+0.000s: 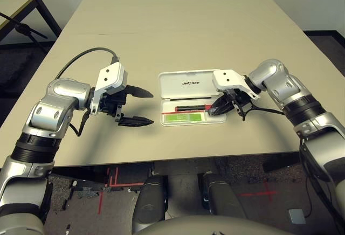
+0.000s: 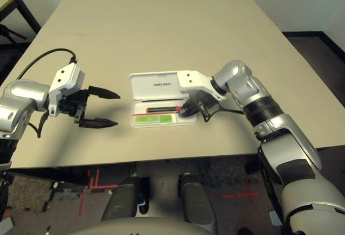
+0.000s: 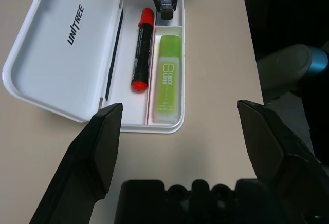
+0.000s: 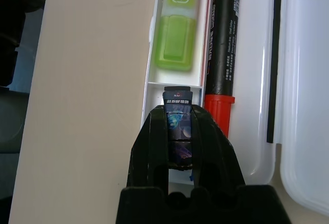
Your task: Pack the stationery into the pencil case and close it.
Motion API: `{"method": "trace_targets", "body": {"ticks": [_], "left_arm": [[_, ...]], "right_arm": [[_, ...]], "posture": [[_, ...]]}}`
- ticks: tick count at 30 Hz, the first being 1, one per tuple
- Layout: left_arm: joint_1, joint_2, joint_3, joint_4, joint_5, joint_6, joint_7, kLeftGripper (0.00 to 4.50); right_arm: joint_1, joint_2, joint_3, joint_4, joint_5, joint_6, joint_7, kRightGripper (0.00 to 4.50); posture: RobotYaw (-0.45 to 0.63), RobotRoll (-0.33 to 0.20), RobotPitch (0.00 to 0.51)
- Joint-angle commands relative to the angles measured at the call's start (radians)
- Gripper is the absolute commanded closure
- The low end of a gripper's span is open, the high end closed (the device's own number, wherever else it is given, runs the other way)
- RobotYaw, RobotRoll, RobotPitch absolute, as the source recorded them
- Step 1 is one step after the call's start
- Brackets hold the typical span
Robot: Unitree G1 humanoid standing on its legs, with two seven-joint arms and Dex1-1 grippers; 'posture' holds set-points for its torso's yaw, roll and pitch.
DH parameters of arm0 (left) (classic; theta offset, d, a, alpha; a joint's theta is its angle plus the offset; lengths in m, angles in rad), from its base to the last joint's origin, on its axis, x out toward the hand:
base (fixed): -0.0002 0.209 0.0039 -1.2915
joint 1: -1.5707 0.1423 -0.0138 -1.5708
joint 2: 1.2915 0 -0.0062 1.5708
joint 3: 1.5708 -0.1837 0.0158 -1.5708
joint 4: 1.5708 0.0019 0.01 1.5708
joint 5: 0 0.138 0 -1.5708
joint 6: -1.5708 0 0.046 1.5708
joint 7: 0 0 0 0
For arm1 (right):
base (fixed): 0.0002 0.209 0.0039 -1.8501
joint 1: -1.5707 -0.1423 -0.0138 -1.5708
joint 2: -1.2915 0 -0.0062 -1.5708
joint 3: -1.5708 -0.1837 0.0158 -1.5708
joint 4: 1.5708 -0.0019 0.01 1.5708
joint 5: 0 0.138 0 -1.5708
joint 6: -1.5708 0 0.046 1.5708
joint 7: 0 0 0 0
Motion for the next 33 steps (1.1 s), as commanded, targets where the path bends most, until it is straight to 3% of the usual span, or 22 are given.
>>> {"method": "trace_targets", "body": {"ticks": [1, 3, 11, 15, 20, 25, 29, 33], "left_arm": [[-0.002, 0.008, 0.001, -0.013, -0.005, 0.002, 0.003, 0.00], [-0.004, 0.007, -0.001, -0.010, -0.003, 0.001, 0.004, 0.00], [-0.028, -0.009, 0.002, 0.029, 0.008, -0.002, 0.033, 0.00], [-0.051, -0.014, 0.003, 0.064, 0.016, -0.004, 0.054, 0.00], [-0.114, -0.035, 0.014, 0.167, 0.038, 0.007, 0.120, 0.00], [-0.187, -0.063, 0.009, 0.304, 0.079, 0.002, 0.190, 0.00], [-0.237, -0.093, 0.007, 0.409, 0.107, -0.014, 0.219, 0.00], [-0.324, -0.138, 0.001, 0.566, 0.166, -0.034, 0.291, 1.01]], "right_arm": [[0.020, 0.000, 0.004, -0.011, -0.016, -0.015, -0.004, 4.16], [0.025, -0.001, 0.002, -0.015, -0.018, -0.016, -0.005, 4.16], [0.017, -0.021, -0.042, -0.040, 0.021, 0.019, 0.023, 1.38], [0.003, -0.092, -0.049, -0.089, 0.172, 0.058, 0.053, 0.02], [-0.012, -0.194, -0.079, -0.096, 0.326, 0.095, 0.053, 0.02], [0.002, -0.322, -0.080, -0.086, 0.575, 0.085, 0.053, 0.02], [0.027, -0.388, -0.077, -0.076, 0.663, 0.057, 0.053, 0.02], [0.067, -0.451, -0.065, -0.091, 0.724, 0.031, 0.053, 0.00]], "posture": [[0.05, 0.000, 0.102], [0.05, 0.000, 0.102], [0.04, 0.000, 0.103], [0.03, 0.000, 0.104], [0.02, 0.000, 0.104], [0.00, 0.000, 0.106], [-0.02, 0.000, 0.109], [-0.03, 0.000, 0.109]]}}
